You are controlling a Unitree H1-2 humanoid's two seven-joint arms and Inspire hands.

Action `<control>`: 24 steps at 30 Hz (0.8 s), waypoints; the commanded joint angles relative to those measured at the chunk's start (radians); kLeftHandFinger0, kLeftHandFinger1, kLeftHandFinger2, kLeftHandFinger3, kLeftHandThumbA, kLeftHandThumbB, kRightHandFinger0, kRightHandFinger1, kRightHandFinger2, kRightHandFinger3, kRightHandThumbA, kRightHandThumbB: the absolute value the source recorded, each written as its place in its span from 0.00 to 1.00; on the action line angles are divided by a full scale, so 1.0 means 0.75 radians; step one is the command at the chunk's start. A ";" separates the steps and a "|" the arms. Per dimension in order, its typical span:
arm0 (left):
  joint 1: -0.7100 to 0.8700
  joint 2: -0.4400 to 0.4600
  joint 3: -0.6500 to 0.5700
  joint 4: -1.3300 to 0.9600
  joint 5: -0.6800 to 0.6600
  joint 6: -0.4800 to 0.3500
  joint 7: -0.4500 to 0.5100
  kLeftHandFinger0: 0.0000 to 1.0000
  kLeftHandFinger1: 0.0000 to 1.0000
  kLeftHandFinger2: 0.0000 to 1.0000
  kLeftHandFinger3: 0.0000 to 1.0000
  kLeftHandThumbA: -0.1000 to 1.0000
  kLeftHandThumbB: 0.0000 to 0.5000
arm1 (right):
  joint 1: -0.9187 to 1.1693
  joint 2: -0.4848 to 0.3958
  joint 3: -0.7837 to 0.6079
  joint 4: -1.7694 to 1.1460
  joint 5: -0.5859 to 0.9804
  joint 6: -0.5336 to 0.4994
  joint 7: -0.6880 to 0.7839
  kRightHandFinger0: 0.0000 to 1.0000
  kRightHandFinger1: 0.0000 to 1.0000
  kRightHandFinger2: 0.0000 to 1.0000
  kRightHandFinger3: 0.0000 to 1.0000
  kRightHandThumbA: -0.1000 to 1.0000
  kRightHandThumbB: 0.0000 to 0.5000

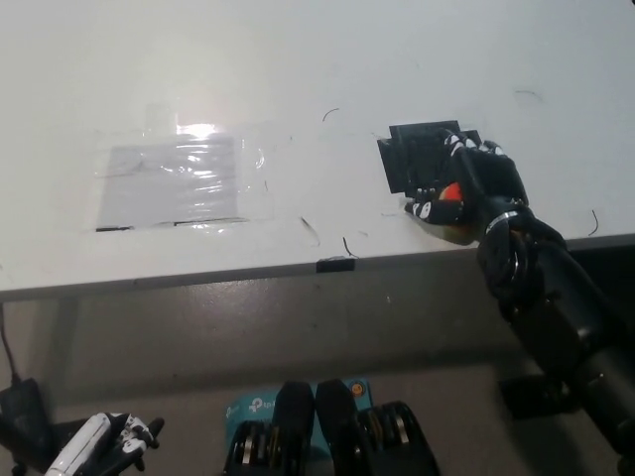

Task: The robot uses right hand to squeeze a small tennis ball placed on the black area of the table

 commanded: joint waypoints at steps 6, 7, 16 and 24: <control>-0.009 0.030 0.012 -0.019 0.001 -0.014 -0.003 0.16 0.09 0.24 0.36 0.74 0.87 | -0.040 -0.079 -0.022 -0.172 -0.049 0.070 0.063 1.00 1.00 1.00 1.00 1.00 1.00; -0.006 0.029 0.014 -0.018 -0.003 -0.015 -0.003 0.16 0.09 0.23 0.35 0.73 0.86 | -0.036 -0.082 -0.021 -0.183 -0.049 0.076 0.070 1.00 1.00 1.00 1.00 1.00 1.00; -0.001 0.032 0.018 -0.013 -0.013 -0.023 -0.010 0.11 0.08 0.24 0.33 0.74 0.89 | 0.005 -0.117 -0.077 -0.360 -0.021 0.102 0.122 1.00 1.00 1.00 1.00 1.00 1.00; 0.001 0.036 0.022 -0.023 -0.007 -0.006 -0.006 0.13 0.08 0.26 0.35 0.76 0.91 | 0.052 -0.174 -0.178 -0.569 0.008 0.101 0.175 1.00 1.00 1.00 1.00 0.96 0.93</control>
